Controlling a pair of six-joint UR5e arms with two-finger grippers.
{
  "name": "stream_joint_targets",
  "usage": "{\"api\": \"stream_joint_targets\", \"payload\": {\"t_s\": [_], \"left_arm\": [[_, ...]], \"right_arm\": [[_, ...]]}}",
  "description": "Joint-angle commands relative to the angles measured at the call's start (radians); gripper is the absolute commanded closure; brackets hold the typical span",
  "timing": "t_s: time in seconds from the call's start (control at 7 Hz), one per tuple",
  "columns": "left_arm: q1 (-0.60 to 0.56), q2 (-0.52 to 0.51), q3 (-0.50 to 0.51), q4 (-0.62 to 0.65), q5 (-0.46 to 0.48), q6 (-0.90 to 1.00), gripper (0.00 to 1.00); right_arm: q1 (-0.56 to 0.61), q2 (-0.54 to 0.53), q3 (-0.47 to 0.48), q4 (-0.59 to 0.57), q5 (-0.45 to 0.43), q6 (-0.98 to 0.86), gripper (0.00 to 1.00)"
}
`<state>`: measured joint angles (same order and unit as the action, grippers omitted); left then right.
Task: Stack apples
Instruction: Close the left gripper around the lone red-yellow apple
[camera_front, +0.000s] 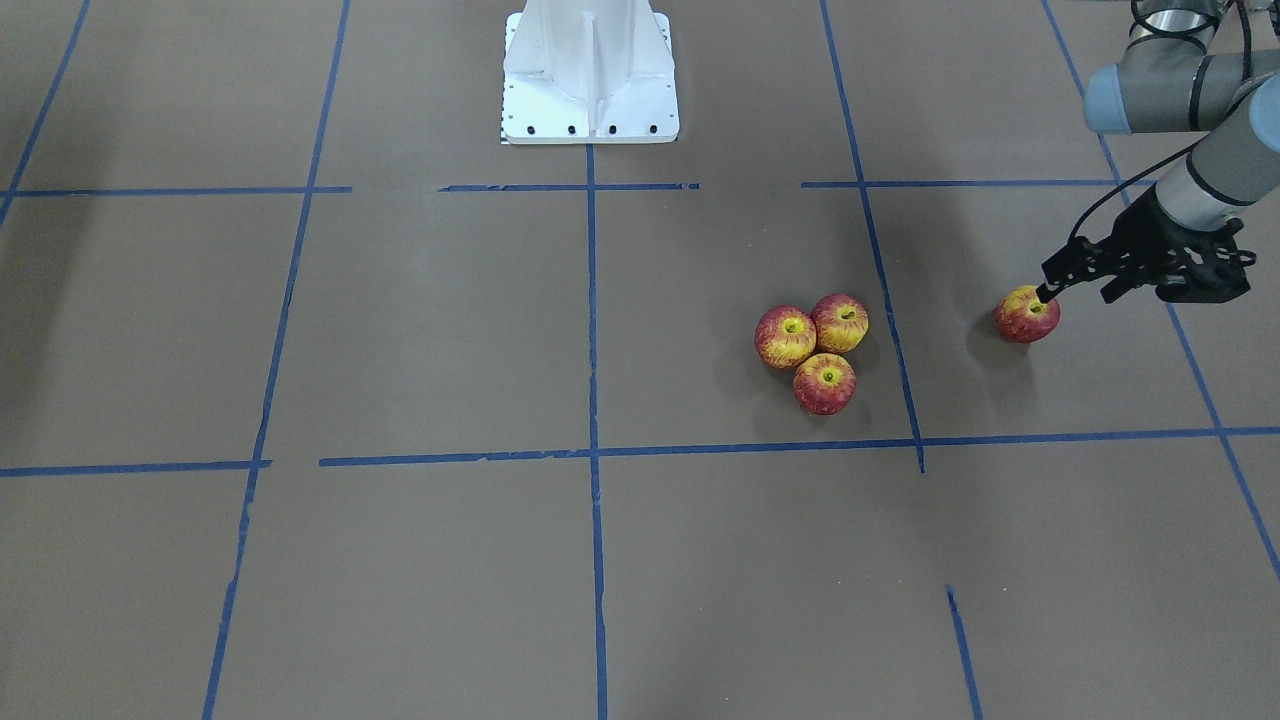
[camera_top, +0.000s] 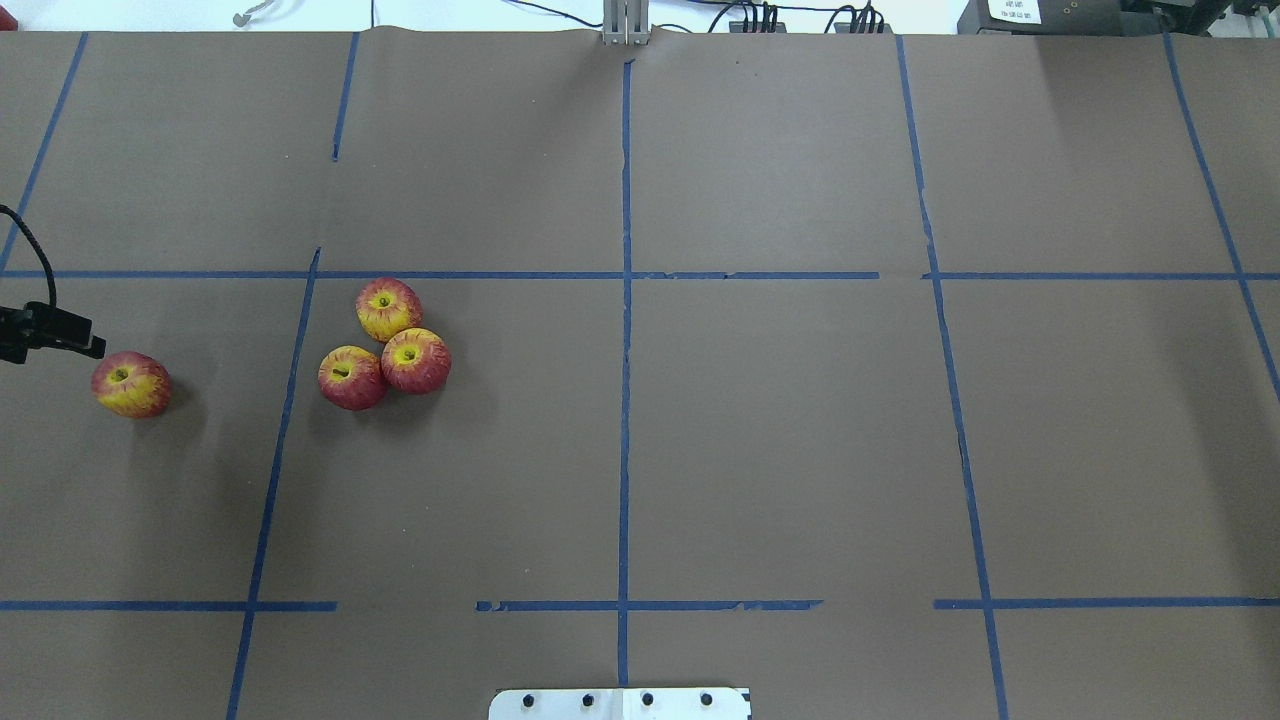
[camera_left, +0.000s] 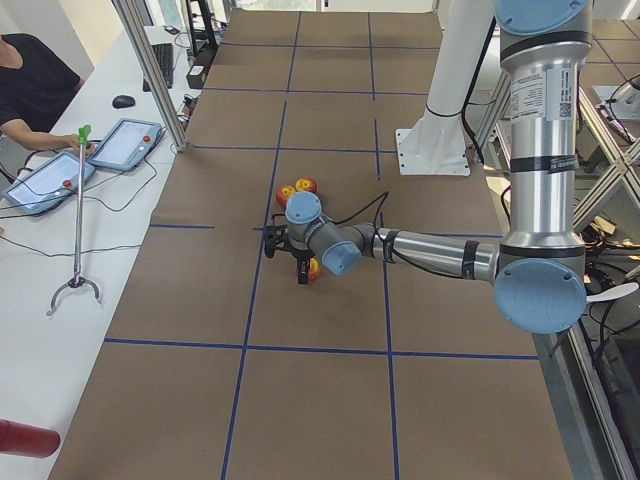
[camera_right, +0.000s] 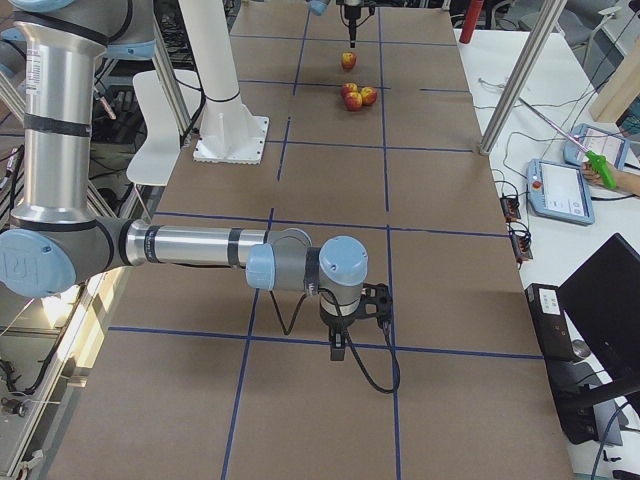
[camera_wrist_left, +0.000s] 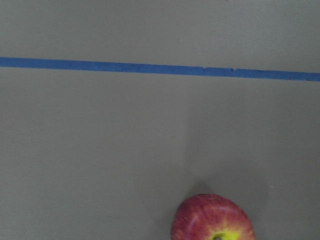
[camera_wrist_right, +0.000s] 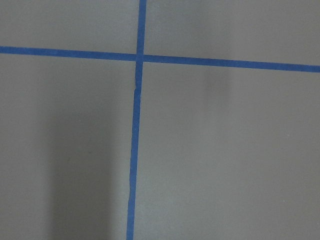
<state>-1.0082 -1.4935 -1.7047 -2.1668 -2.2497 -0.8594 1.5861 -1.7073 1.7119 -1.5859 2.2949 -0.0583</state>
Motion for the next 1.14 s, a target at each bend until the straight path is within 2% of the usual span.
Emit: {"api": "stream_joint_targets", "payload": {"t_s": [0.0,0.14,0.71,0.86,1.0], "left_arm": [[0.061,-0.013,0.01,-0.001,0.033,-0.041,0.0],[0.078,-0.016,0.014,-0.001,0.068,-0.04,0.0],[0.094,-0.066,0.088,-0.001,0.073,-0.03,0.02],[0.094,-0.073,0.1,-0.001,0.074,-0.032,0.27],[0.094,-0.074,0.093,-0.001,0.073,-0.03,0.85]], "right_arm": [[0.0,0.0,0.0,0.001,0.0,0.0,0.0],[0.0,0.0,0.0,0.0,0.0,0.0,0.0],[0.0,0.0,0.0,0.001,0.0,0.0,0.0],[0.0,0.0,0.0,0.001,0.0,0.0,0.0],[0.0,0.0,0.0,0.0,0.0,0.0,0.0]]}}
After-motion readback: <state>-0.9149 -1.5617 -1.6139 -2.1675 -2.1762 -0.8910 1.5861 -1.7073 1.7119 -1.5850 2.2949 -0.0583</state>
